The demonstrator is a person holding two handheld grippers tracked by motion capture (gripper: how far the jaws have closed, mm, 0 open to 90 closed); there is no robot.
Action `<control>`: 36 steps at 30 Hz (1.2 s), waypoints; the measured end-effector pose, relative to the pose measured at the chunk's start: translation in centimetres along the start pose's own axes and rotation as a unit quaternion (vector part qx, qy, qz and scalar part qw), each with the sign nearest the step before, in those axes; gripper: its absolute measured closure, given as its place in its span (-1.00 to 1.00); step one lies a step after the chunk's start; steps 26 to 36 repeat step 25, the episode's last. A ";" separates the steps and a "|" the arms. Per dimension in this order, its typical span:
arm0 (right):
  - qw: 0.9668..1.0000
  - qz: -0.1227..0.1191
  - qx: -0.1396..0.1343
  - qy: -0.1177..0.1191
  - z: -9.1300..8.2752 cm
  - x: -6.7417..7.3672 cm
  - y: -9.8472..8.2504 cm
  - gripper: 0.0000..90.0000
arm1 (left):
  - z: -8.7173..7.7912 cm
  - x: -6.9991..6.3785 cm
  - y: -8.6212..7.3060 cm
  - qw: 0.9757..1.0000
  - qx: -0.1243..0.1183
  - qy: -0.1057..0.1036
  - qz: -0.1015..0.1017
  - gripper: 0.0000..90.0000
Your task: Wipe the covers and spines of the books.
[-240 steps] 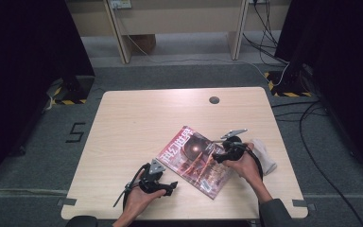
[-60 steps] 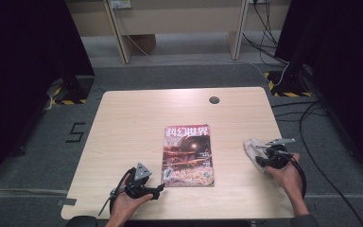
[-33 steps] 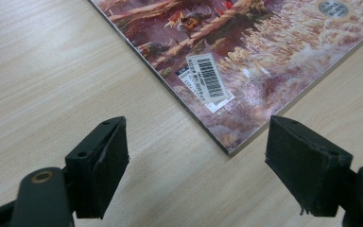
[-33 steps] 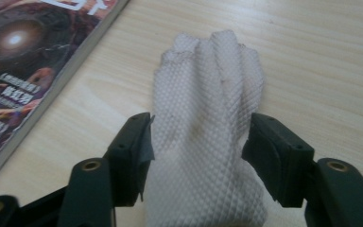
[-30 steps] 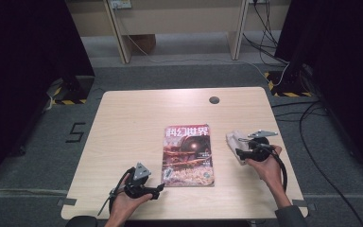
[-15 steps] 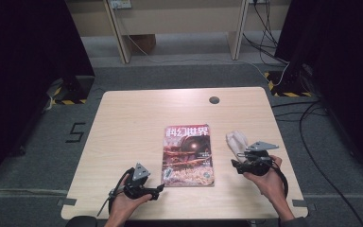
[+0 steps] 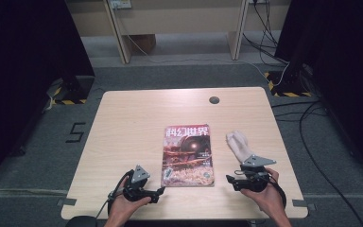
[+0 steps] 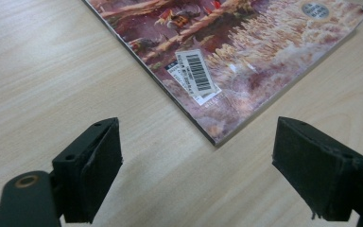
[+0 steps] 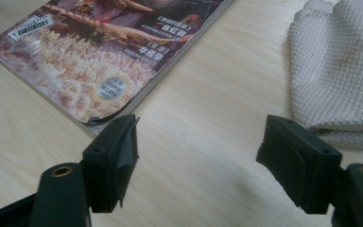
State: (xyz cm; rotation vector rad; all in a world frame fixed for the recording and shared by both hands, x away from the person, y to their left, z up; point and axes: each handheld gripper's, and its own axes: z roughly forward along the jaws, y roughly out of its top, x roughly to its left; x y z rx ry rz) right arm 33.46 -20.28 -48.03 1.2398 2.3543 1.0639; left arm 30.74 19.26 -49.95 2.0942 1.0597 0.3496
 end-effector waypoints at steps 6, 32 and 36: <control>1.000 0.008 0.000 0.015 0.3 0.4 -1.6 -0.52 | 0.0 -0.1 -0.3 1.000 0.007 -0.008 0.012 -0.66; 1.000 -0.017 0.010 0.013 0.0 1.4 -2.8 -0.60 | -0.4 0.1 -0.4 1.000 0.004 -0.008 0.016 -0.66; 1.000 -0.017 0.010 0.013 0.0 1.4 -2.8 -0.60 | -0.4 0.1 -0.4 1.000 0.004 -0.008 0.016 -0.66</control>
